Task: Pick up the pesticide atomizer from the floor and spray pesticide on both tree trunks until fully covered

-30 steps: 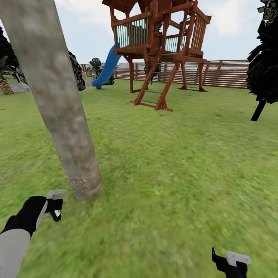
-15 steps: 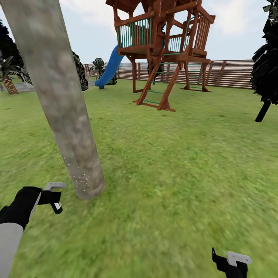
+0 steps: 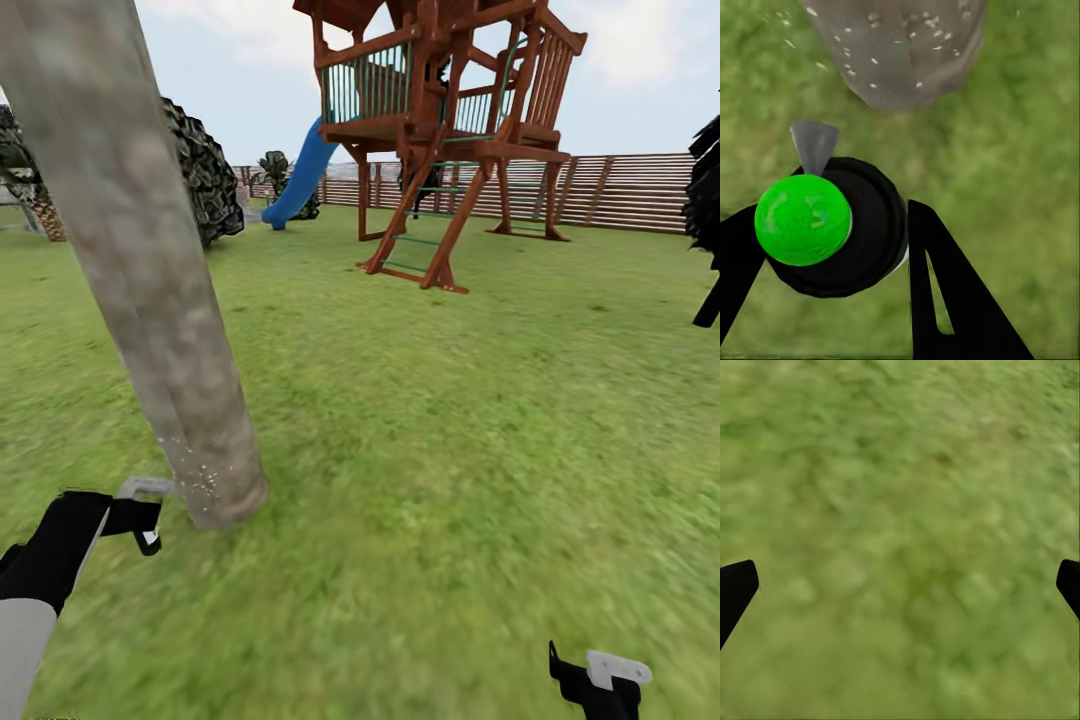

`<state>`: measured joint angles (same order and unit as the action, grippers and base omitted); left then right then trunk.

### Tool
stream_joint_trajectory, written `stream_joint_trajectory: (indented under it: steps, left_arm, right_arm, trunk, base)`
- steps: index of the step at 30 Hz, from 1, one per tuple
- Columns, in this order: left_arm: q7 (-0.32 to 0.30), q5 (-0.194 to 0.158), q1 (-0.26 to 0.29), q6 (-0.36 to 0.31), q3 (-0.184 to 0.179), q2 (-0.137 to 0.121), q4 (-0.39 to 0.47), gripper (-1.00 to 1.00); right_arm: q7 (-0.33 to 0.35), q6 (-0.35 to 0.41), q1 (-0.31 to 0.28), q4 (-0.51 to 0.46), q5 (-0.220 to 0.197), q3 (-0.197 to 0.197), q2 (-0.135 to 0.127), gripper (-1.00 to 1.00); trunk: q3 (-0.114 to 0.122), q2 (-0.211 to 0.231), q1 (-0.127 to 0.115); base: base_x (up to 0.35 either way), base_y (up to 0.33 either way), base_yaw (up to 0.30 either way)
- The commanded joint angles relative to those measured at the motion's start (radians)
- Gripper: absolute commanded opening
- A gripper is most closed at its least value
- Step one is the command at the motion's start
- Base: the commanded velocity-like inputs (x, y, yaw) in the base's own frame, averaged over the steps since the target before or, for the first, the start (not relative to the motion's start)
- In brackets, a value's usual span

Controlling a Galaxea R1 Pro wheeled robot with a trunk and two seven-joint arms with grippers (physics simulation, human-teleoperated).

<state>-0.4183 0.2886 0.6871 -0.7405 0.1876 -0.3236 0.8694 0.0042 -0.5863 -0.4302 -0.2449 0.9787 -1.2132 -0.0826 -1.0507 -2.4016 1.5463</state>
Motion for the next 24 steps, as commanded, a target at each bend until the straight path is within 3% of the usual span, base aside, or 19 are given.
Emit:
stream_joint_trajectory:
  steps: [1,8,16,20,24]
  left_arm:
    - [-0.01,0.009,-0.003,-0.003,0.002,0.0,0.0,-1.0]
    - [-0.011,0.003,-0.018,-0.002,0.002,0.004,0.011,-1.0]
    - [-0.008,0.003,-0.018,-0.001,0.003,0.009,0.004,-1.0]
    - [-0.005,0.003,-0.018,0.0,0.004,0.026,0.002,-1.0]
    - [-0.005,0.003,-0.018,0.0,0.004,0.028,0.0,-1.0]
  right_arm:
    - [0.001,-0.004,-0.001,0.001,0.009,-0.008,0.0,1.0]
    - [0.002,-0.004,-0.001,0.002,0.009,-0.008,0.001,1.0]
    - [0.002,-0.004,-0.001,0.002,0.011,-0.008,0.001,1.0]
    - [0.002,-0.004,-0.001,0.002,0.011,-0.008,0.001,1.0]
    - [0.002,-0.004,-0.001,0.002,0.011,-0.008,0.001,1.0]
  trunk:
    - [-0.001,0.0,0.0]
    - [-0.001,0.0,0.0]
    - [-0.001,0.0,0.0]
    - [-0.001,0.0,0.0]
    - [-0.001,0.0,0.0]
  base:
    - [0.073,-0.253,0.1]
    - [0.044,-0.272,0.031]
    - [0.022,-0.276,0.259]
    - [0.175,-0.237,0.219]
    - [0.233,-0.194,0.024]
